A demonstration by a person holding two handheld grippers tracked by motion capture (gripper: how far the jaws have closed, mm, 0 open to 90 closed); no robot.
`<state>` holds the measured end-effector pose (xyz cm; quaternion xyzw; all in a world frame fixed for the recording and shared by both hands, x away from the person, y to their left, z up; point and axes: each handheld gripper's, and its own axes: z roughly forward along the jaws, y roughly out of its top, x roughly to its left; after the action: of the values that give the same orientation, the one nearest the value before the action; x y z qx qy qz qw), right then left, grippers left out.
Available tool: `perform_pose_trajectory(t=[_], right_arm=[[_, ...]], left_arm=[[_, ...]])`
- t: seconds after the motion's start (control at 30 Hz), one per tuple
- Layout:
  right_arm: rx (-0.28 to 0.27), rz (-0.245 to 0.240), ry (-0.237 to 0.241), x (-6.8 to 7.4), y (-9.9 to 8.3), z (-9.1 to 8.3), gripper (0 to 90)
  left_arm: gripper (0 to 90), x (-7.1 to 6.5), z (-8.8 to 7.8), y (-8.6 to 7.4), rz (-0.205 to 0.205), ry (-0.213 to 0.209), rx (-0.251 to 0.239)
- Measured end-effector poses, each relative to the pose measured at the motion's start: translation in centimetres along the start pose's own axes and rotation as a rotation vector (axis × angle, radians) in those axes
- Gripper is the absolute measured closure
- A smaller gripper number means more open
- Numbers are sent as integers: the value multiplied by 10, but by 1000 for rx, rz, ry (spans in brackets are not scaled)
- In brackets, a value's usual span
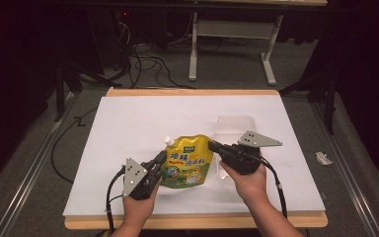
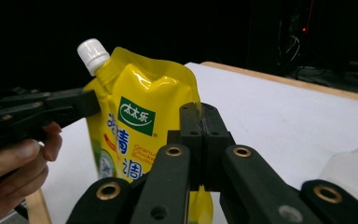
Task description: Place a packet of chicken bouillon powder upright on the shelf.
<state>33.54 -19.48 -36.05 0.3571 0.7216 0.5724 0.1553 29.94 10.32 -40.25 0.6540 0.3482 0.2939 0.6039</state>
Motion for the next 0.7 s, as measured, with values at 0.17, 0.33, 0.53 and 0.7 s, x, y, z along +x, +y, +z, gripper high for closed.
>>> perform_pose_trajectory(t=[0.17, 0.33, 0.53, 0.7], right_arm=[[-13, -34, -15, 3, 6, 1, 900], [1, -41, -10, 3, 4, 4, 900], [-7, -53, 19, 13, -5, 1, 900], [-16, -42, 52, 15, -11, -2, 814]], left_arm=[[900, 7, 9, -6, -8, 18, 24], [900, 11, 14, -11, -14, 32, 50], [900, 14, 15, -16, -34, 41, 62], [900, 11, 11, -17, -31, 39, 56]])
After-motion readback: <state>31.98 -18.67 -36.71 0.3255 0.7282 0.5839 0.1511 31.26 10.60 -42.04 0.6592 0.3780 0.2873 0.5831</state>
